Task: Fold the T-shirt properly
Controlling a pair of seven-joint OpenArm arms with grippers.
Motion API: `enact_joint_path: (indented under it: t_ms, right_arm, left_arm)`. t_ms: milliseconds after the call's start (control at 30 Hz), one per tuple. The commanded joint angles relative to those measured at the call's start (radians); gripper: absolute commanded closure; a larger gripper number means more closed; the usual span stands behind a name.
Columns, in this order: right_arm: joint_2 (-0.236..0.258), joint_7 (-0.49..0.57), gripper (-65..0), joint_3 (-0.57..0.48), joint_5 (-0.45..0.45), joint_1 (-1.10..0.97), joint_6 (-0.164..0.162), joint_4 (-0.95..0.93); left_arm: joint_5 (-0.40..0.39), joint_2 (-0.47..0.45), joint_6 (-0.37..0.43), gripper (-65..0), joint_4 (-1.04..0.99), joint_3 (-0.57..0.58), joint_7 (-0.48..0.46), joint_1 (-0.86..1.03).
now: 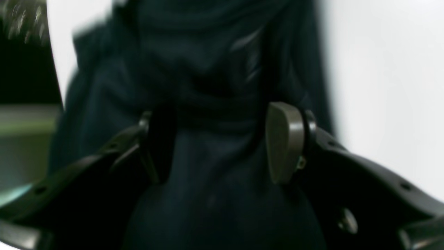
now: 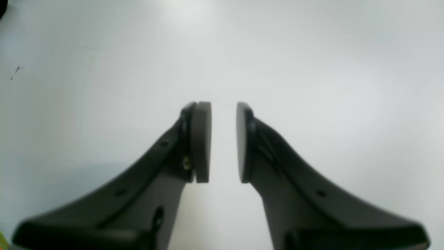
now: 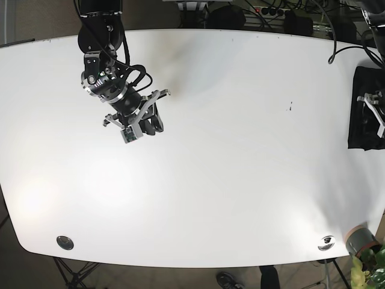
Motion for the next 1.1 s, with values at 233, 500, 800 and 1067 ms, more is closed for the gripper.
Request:
enact_joint_path:
  t_ms: [233,500,800,1067]
  right_arm:
    - [0.069,0.269,-11.6,0.057,-0.036,-0.029,0.0,0.001]
    - [0.071,0.514,-11.6,0.155,-0.186,-0.089,0.0,-0.062]
    - [0.077,0.726,-11.6,0.259,-0.178,-0.2,0.005,-0.123]
    - [0.075,0.8,-11.6,0.27,-0.175,-0.365,0.006,-0.119]
  left_arm:
    - [-0.108,0.074,0.085,-33.9,0.375,-0.138,-0.027,0.06]
    - [-0.107,0.319,0.256,-30.1,0.613,-0.138,-0.027,0.148]
    - [0.034,0.625,0.26,-26.2,0.791,-0.132,-0.029,0.281]
    - [0.042,0.803,0.26,-26.2,0.926,-0.132,-0.029,0.504]
